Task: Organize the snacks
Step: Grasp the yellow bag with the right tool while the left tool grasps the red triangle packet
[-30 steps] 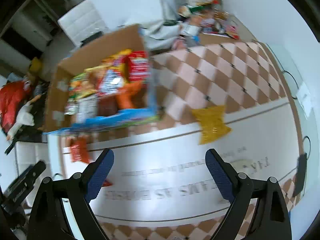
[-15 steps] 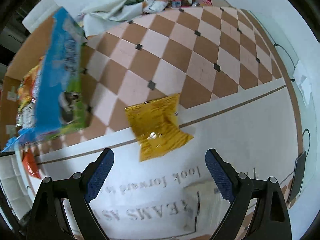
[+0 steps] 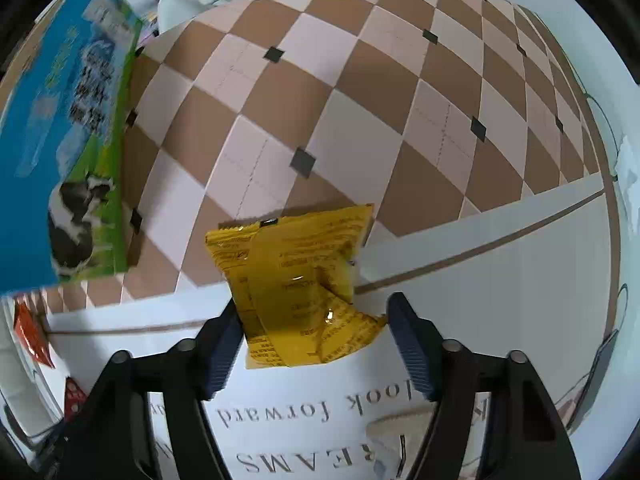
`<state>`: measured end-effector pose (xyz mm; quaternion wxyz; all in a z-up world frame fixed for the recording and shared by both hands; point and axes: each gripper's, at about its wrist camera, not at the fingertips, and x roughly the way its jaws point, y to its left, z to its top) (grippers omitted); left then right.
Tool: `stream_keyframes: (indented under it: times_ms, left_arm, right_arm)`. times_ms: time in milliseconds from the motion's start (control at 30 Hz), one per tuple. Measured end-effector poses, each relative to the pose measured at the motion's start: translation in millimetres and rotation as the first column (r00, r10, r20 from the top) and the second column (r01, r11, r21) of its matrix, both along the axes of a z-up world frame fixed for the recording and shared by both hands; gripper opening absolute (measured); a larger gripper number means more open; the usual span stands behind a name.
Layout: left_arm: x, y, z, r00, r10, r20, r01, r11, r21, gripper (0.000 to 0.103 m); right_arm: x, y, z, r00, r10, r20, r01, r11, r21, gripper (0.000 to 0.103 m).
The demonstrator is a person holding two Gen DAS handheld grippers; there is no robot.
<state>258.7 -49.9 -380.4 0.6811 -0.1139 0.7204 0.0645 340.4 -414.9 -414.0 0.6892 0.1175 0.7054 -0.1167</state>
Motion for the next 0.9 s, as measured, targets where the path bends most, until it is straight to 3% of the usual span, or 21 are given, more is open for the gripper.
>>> stream_keyframes:
  times_ms: [133, 367, 533, 733, 800, 833, 900]
  left_arm:
    - [0, 12, 3, 1.000, 0.008, -0.010, -0.008, 1.000, -0.017, 0.070]
    - [-5, 32, -16, 0.995, 0.068, -0.076, -0.076, 0.991, -0.113, 0.070]
    - [-2, 45, -28, 0.984, 0.137, -0.113, -0.158, 0.967, -0.201, 0.070]
    - [9, 52, -40, 0.978, 0.163, -0.127, -0.188, 0.958, -0.217, 0.070]
    - [6, 51, -44, 0.980, 0.157, -0.120, -0.179, 0.963, -0.201, 0.057]
    - [8, 49, -44, 0.981, 0.148, -0.123, -0.169, 0.968, -0.186, 0.039]
    - [14, 52, -47, 0.981, 0.144, -0.127, -0.166, 0.968, -0.189, 0.035]
  right_arm:
    - [-14, 25, 7, 0.999, 0.048, -0.004, -0.048, 0.998, 0.050, 0.065]
    - [-45, 88, 9, 0.993, 0.121, -0.009, -0.118, 0.979, 0.166, 0.065]
    - [-57, 118, 1, 0.991, 0.134, -0.027, -0.127, 0.973, 0.191, 0.065]
    - [-58, 131, -8, 0.990, 0.137, -0.037, -0.128, 0.975, 0.180, 0.065]
    - [-61, 137, -7, 0.990, 0.137, -0.037, -0.128, 0.976, 0.176, 0.065]
    - [-60, 138, -6, 0.990, 0.137, -0.036, -0.128, 0.976, 0.174, 0.065]
    - [-58, 140, -3, 0.990, 0.136, -0.033, -0.129, 0.977, 0.170, 0.064]
